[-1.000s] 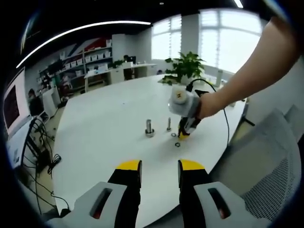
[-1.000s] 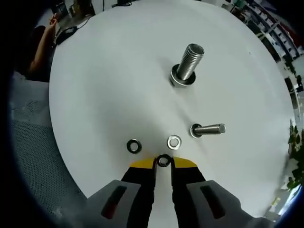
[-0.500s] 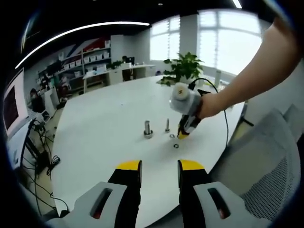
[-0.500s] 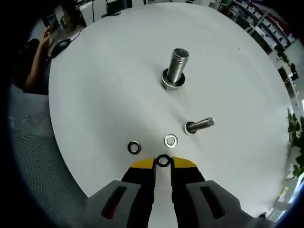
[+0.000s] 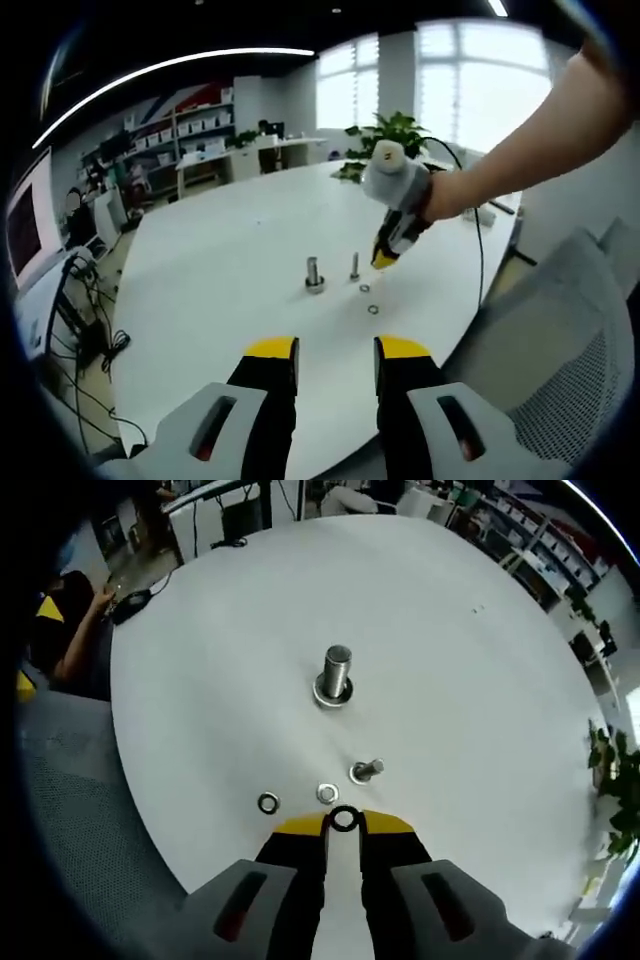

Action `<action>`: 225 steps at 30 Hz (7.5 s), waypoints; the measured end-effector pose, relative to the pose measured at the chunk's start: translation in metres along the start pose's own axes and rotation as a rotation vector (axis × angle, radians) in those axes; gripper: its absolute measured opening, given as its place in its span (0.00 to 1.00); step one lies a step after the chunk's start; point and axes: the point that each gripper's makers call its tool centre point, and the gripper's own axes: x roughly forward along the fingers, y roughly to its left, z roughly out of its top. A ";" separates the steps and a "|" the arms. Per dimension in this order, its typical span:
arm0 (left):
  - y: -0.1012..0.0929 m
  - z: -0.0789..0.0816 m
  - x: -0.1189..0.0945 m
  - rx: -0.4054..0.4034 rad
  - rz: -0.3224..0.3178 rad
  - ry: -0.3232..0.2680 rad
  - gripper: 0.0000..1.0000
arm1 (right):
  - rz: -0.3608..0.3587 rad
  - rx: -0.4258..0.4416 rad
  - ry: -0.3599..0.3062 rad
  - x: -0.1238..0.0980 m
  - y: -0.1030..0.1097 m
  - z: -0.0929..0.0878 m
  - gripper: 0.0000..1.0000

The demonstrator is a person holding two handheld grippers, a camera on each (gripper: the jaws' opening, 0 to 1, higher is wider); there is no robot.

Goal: Place the washer onto the threaded stud by aligning its center hole with the stud, sliding it down to the base, and recovering from edge contact or off-axis alignment until the washer reaches the visible bottom stop.

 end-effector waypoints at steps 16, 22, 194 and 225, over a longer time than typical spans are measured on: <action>0.001 0.003 -0.001 0.008 0.015 -0.010 0.28 | -0.031 -0.025 -0.039 -0.031 -0.014 0.020 0.13; 0.003 0.003 -0.003 0.000 0.024 -0.018 0.28 | -0.045 -0.055 -0.053 -0.036 -0.025 0.034 0.13; 0.020 -0.013 0.000 0.009 0.118 0.075 0.29 | 0.123 -0.018 -0.106 0.015 0.012 -0.016 0.23; 0.024 -0.018 0.000 0.022 0.151 0.105 0.29 | 0.174 -0.054 -0.097 0.058 0.021 -0.008 0.21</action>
